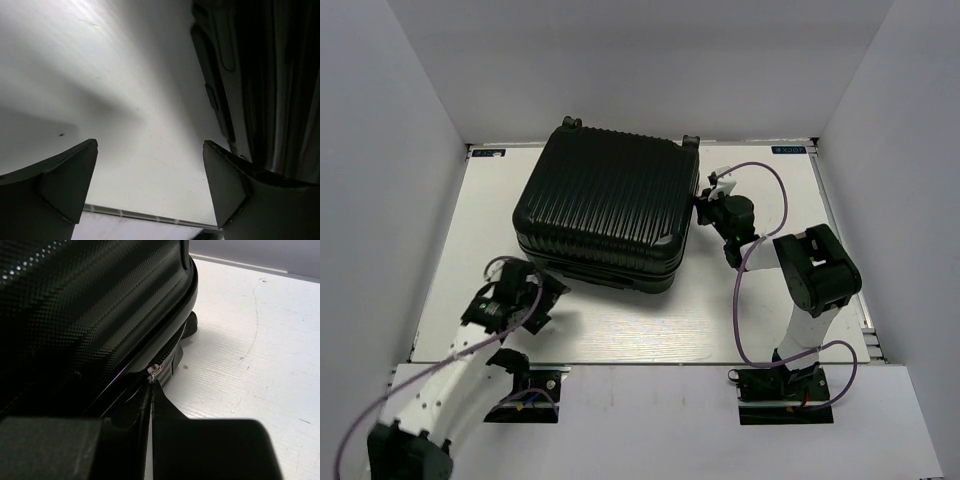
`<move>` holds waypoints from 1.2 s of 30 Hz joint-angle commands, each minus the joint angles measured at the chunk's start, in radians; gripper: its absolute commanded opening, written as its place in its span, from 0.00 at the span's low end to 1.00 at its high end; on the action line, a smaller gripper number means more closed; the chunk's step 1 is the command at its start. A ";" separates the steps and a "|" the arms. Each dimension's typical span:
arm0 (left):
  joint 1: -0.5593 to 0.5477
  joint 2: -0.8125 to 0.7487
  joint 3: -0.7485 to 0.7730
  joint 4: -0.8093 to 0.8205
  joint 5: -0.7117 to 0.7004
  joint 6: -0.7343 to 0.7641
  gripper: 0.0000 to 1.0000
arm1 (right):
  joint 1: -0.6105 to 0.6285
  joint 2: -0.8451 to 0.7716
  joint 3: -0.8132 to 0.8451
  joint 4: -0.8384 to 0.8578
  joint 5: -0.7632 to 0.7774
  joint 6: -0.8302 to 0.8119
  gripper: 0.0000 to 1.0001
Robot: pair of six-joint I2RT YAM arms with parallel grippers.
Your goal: Pack the luggage
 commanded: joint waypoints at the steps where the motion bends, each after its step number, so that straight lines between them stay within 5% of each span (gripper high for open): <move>1: -0.218 0.129 0.035 0.192 -0.154 -0.125 0.96 | 0.044 -0.042 -0.010 0.027 -0.115 -0.003 0.00; 6: -0.404 0.287 0.171 0.146 -0.417 -0.188 0.99 | 0.043 -0.045 -0.020 0.021 -0.111 0.000 0.00; 17: -0.453 0.321 0.081 0.314 -0.547 -0.281 0.95 | 0.041 -0.050 -0.022 0.008 -0.106 -0.011 0.00; 23: -0.457 0.410 0.072 0.278 -0.571 -0.386 0.90 | 0.040 -0.047 -0.022 0.004 -0.098 -0.012 0.00; 31: -0.457 0.491 -0.005 0.463 -0.604 -0.419 0.85 | 0.046 -0.036 -0.028 -0.007 -0.118 -0.011 0.00; 35: -0.455 0.584 0.033 0.541 -0.610 -0.406 0.71 | 0.041 -0.044 -0.039 -0.010 -0.115 -0.013 0.00; 36: -0.455 0.632 0.052 0.547 -0.612 -0.404 0.56 | 0.044 -0.042 -0.039 -0.015 -0.114 -0.016 0.00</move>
